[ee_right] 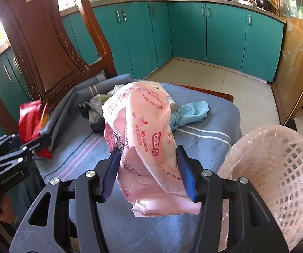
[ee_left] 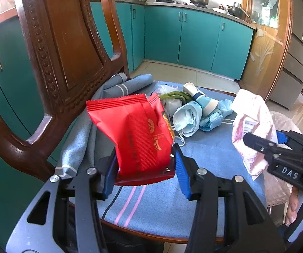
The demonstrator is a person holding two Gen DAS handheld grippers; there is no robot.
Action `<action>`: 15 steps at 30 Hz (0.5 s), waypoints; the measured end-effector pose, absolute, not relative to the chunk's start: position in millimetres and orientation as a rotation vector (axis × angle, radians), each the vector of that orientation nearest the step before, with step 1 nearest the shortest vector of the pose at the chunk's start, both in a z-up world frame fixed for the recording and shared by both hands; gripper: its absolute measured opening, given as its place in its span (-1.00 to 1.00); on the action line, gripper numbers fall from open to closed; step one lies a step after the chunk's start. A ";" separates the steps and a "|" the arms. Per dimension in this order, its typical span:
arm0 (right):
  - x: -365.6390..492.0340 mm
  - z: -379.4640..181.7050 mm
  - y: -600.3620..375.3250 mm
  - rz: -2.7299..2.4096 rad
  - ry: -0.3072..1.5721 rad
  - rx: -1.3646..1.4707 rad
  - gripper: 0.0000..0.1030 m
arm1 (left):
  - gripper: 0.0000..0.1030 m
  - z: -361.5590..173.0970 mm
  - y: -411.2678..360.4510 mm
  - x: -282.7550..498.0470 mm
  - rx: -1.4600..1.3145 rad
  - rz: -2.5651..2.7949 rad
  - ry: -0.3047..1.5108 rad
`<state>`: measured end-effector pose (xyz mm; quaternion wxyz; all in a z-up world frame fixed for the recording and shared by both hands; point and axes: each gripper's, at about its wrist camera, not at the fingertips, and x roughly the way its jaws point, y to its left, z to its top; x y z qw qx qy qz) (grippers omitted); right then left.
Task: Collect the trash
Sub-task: 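Carry the pink bag and red packet over the wastebasket and open both tools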
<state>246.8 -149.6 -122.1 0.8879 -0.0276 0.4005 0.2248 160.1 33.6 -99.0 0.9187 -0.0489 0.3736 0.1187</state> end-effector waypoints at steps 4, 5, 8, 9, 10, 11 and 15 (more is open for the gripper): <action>245.4 -124.3 -146.0 0.462 0.837 -0.083 0.04 | -0.03 -97.3 33.1 159.2 -0.100 0.246 0.767; 245.3 -123.2 -147.5 0.461 0.833 -0.080 0.04 | -0.03 -95.9 32.6 159.0 -0.099 0.246 0.765; 245.3 -114.9 -160.4 0.439 0.808 -0.062 0.04 | -0.03 -91.5 26.6 159.4 -0.092 0.229 0.756; 245.2 -110.6 -168.9 0.426 0.795 -0.049 0.04 | -0.03 -89.6 22.4 159.7 -0.087 0.217 0.753; 245.8 -106.7 -176.6 0.415 0.786 -0.034 0.04 | -0.03 -89.0 19.2 160.6 -0.084 0.209 0.751; 246.1 -103.3 -186.5 0.400 0.777 -0.014 0.04 | -0.03 -87.8 13.3 161.6 -0.080 0.191 0.749; 248.3 -97.6 -232.8 0.303 0.762 0.066 0.04 | -0.03 -87.6 -11.6 169.1 -0.072 0.115 0.754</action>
